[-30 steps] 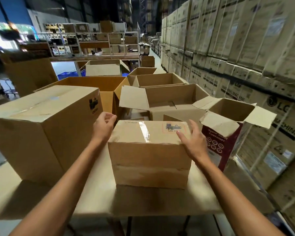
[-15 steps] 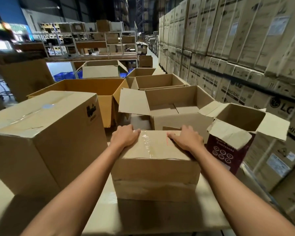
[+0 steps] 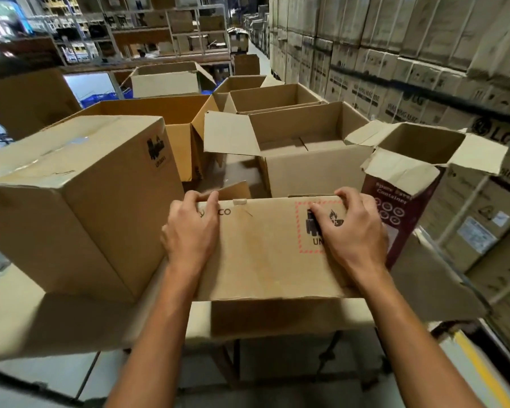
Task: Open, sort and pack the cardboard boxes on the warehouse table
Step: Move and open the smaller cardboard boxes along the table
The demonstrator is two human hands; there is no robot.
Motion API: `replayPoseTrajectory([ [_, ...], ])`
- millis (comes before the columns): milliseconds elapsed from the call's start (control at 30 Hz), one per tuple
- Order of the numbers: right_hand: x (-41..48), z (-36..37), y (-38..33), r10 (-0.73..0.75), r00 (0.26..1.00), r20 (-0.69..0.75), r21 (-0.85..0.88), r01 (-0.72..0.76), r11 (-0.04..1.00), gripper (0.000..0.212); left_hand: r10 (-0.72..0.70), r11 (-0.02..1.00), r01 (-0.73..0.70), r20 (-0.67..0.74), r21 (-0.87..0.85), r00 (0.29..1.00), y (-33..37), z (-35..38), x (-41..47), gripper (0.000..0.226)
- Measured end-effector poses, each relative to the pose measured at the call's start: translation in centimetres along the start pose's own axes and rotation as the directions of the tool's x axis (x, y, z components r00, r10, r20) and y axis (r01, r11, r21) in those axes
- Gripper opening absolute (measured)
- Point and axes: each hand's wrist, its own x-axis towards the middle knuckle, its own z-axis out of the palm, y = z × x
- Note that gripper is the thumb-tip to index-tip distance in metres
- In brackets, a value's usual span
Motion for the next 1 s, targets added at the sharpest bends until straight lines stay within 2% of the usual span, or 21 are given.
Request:
replayPoseTrajectory([
  [100, -1.9, 0.2, 1.1, -0.023, 0.994, -0.11, 0.121, 0.036, 0.992, 0.044, 0.059, 0.997, -0.063, -0.099, -0.039, 0.993, -0.8, 0.0, -2.2, 0.04],
  [167, -3.0, 1.1, 1.7, -0.014, 0.978, -0.207, 0.192, 0.054, 0.98, 0.041, 0.079, 0.982, -0.106, -0.167, -0.159, 0.983, -1.4, 0.9, -3.5, 0.035],
  [233, -4.3, 2.4, 2.3, 0.033, 0.96, -0.28, 0.264, 0.043, 0.964, 0.04, 0.03, 0.944, -0.095, -0.203, -0.315, 0.979, -2.5, 2.3, -4.8, 0.031],
  [367, -7.6, 5.3, 4.2, 0.156, 0.968, -0.196, 0.339, -0.082, 0.937, 0.043, -0.058, 0.89, -0.03, -0.178, -0.455, 0.982, -5.5, 5.4, -8.1, 0.03],
  [467, -8.0, 5.1, 4.9, 0.168, 0.977, -0.13, 0.307, -0.121, 0.944, 0.023, -0.055, 0.911, -0.004, -0.131, -0.413, 0.99, -6.5, 5.5, -8.8, 0.014],
  [533, -6.0, 3.9, 4.7, 0.237, 0.97, -0.048, 0.213, -0.222, 0.951, 0.016, -0.041, 0.949, 0.02, -0.061, -0.313, 0.997, -6.1, 4.7, -8.0, 0.013],
  [600, -3.1, 2.9, 4.3, 0.257, 0.965, 0.046, 0.092, -0.261, 0.961, 0.016, 0.089, 0.983, -0.097, -0.055, -0.156, 0.994, -4.6, 3.7, -6.9, 0.014],
  [633, -1.9, 2.7, 3.9, 0.222, 0.971, 0.093, 0.045, -0.227, 0.973, 0.018, 0.18, 0.976, -0.185, -0.051, -0.112, 0.982, -3.6, 3.4, -6.4, 0.015],
  [667, -0.9, 2.9, 3.3, 0.164, 0.976, 0.141, 0.008, -0.167, 0.986, 0.021, 0.277, 0.954, -0.278, -0.021, -0.111, 0.961, -2.2, 3.0, -6.2, 0.017],
  [733, 0.0, 4.3, 2.1, 0.079, 0.96, 0.268, -0.038, -0.072, 0.997, 0.029, 0.444, 0.883, -0.401, 0.162, -0.243, 0.881, 0.8, 3.1, -6.4, 0.015],
  [800, -0.3, 6.3, 1.5, 0.068, 0.927, 0.369, -0.168, -0.006, 0.986, 0.04, 0.526, 0.847, -0.415, 0.405, -0.333, 0.748, 3.2, 3.9, -7.3, 0.012],
  [833, -0.5, 7.0, 1.5, 0.077, 0.916, 0.395, -0.248, 0.025, 0.968, 0.045, 0.52, 0.854, -0.426, 0.468, -0.299, 0.714, 3.7, 4.6, -7.7, 0.012],
  [867, -0.7, 7.5, 1.7, 0.091, 0.909, 0.407, -0.299, 0.039, 0.954, 0.048, 0.48, 0.876, -0.426, 0.5, -0.227, 0.72, 4.0, 5.3, -7.9, 0.014],
  [933, -0.8, 7.6, 2.1, 0.114, 0.902, 0.416, -0.322, 0.029, 0.946, 0.052, 0.34, 0.933, -0.352, 0.517, -0.078, 0.786, 4.5, 6.1, -8.0, 0.025],
  [1000, -0.9, 7.3, 2.3, 0.114, 0.902, 0.416, -0.325, 0.03, 0.945, 0.054, 0.244, 0.933, -0.349, 0.559, 0.087, 0.793, 5.4, 6.2, -8.0, 0.035],
])
